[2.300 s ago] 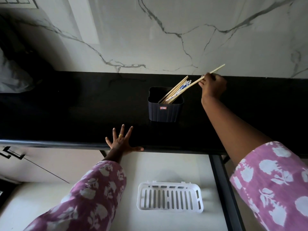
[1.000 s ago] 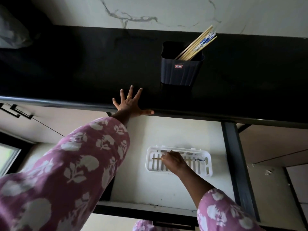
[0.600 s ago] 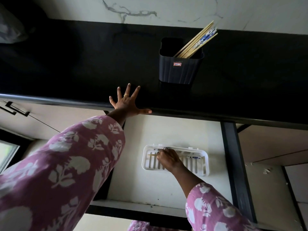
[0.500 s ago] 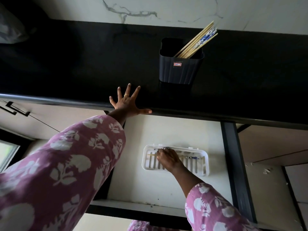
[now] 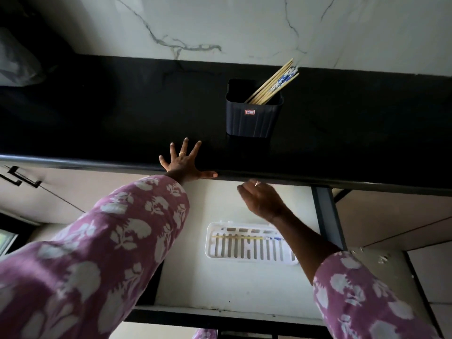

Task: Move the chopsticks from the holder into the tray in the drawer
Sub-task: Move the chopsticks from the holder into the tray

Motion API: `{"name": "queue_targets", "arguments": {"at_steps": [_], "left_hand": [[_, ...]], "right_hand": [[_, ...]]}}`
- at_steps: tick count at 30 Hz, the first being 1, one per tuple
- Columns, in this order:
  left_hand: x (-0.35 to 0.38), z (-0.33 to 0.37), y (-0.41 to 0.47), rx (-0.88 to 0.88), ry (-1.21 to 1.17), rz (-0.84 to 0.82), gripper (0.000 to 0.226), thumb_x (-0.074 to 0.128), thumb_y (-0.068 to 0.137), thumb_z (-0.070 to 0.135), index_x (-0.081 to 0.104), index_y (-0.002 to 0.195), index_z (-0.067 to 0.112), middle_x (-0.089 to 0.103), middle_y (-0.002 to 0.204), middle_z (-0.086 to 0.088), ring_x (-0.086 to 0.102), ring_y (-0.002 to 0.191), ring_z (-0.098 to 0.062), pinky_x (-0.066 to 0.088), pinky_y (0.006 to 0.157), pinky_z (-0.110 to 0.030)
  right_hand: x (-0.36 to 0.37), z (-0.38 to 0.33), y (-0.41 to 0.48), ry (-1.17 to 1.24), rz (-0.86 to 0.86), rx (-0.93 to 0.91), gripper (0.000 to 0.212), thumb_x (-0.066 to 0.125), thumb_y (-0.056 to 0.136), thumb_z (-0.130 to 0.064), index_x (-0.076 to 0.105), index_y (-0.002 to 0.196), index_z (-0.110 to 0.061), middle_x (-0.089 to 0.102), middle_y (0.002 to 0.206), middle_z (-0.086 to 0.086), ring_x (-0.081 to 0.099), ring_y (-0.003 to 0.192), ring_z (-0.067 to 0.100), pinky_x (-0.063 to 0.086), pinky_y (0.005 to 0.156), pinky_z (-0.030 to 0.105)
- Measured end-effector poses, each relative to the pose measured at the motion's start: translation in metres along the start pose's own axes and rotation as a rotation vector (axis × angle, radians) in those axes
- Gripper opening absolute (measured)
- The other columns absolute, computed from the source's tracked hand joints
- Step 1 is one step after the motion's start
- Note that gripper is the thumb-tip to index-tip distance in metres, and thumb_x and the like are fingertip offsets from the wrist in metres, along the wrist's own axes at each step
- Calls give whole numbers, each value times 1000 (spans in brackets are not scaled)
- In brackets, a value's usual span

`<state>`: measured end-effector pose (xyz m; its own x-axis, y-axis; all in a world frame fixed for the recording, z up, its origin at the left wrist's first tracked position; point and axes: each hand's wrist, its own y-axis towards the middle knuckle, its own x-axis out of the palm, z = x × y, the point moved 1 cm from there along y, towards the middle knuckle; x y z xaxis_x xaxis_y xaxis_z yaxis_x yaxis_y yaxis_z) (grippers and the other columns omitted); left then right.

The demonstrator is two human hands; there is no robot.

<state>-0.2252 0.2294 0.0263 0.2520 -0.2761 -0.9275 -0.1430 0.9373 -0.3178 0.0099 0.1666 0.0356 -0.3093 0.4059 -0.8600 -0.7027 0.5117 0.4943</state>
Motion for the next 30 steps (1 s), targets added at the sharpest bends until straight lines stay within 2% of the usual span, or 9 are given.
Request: {"name": "queue_targets", "arguments": {"at_steps": [4, 9, 10, 13, 17, 20, 23, 27, 30], "left_hand": [[-1, 0, 2, 5, -11, -4, 120, 55, 46, 88, -10, 140, 51, -19, 156, 10, -20, 141, -34, -2, 104, -69], [1, -2, 4, 4, -21, -10, 120, 54, 45, 89, -9, 140, 52, -19, 155, 11, -21, 141, -33, -3, 104, -69], [2, -2, 5, 3, -21, -7, 120, 54, 45, 89, -9, 140, 52, -19, 155, 11, -21, 141, -33, -3, 104, -69], [4, -4, 8, 3, -14, 6, 121, 54, 43, 90, -10, 139, 53, -19, 155, 11, -21, 141, -33, -3, 104, -69], [8, -7, 13, 0, -12, 17, 122, 53, 41, 91, -11, 138, 54, -19, 155, 12, -21, 141, -33, -2, 104, -69], [10, -7, 14, 1, -15, 19, 123, 53, 40, 91, -12, 138, 55, -20, 155, 12, -23, 141, -32, -3, 104, -69], [10, -6, 14, -1, -12, 21, 123, 54, 41, 90, -12, 138, 54, -21, 155, 11, -23, 141, -33, -3, 104, -69], [9, -5, 13, -4, -13, 24, 123, 55, 42, 89, -11, 138, 54, -20, 155, 11, -22, 141, -33, -3, 104, -69], [8, -6, 14, -5, -10, 27, 123, 55, 42, 89, -12, 138, 54, -20, 155, 11, -22, 141, -33, -2, 104, -69]], "right_hand": [[-27, 45, 42, -155, 191, 190, 16, 69, 75, -1, 65, 65, -12, 55, 55, 4, 57, 51, 23, 44, 52, 31], [-54, 94, 87, -84, 453, 494, 8, 67, 80, -2, 69, 73, -5, 66, 68, 14, 65, 62, 30, 51, 53, 30], [-56, 104, 96, -62, 458, 586, 6, 65, 83, -4, 69, 79, -3, 68, 75, 17, 66, 69, 32, 52, 58, 32], [-52, 136, 119, 130, 338, 962, 21, 55, 92, -15, 65, 104, -2, 64, 109, 19, 61, 101, 30, 47, 83, 35], [-40, 172, 135, 343, 287, 1327, 37, 60, 90, -27, 60, 116, -1, 63, 120, 17, 60, 111, 27, 47, 89, 31], [-29, 189, 143, 419, 187, 1412, 53, 61, 88, -39, 59, 118, 5, 63, 123, 21, 59, 115, 32, 47, 93, 35], [-23, 201, 152, 480, 185, 1445, 57, 61, 87, -41, 59, 118, 7, 63, 123, 22, 59, 116, 32, 47, 94, 36], [-20, 203, 159, 476, 194, 1439, 44, 60, 89, -31, 63, 115, 5, 66, 118, 22, 62, 112, 31, 48, 96, 35], [-21, 200, 161, 527, 260, 1511, 36, 62, 88, -22, 64, 114, 2, 68, 117, 19, 64, 109, 28, 52, 93, 34]]}}
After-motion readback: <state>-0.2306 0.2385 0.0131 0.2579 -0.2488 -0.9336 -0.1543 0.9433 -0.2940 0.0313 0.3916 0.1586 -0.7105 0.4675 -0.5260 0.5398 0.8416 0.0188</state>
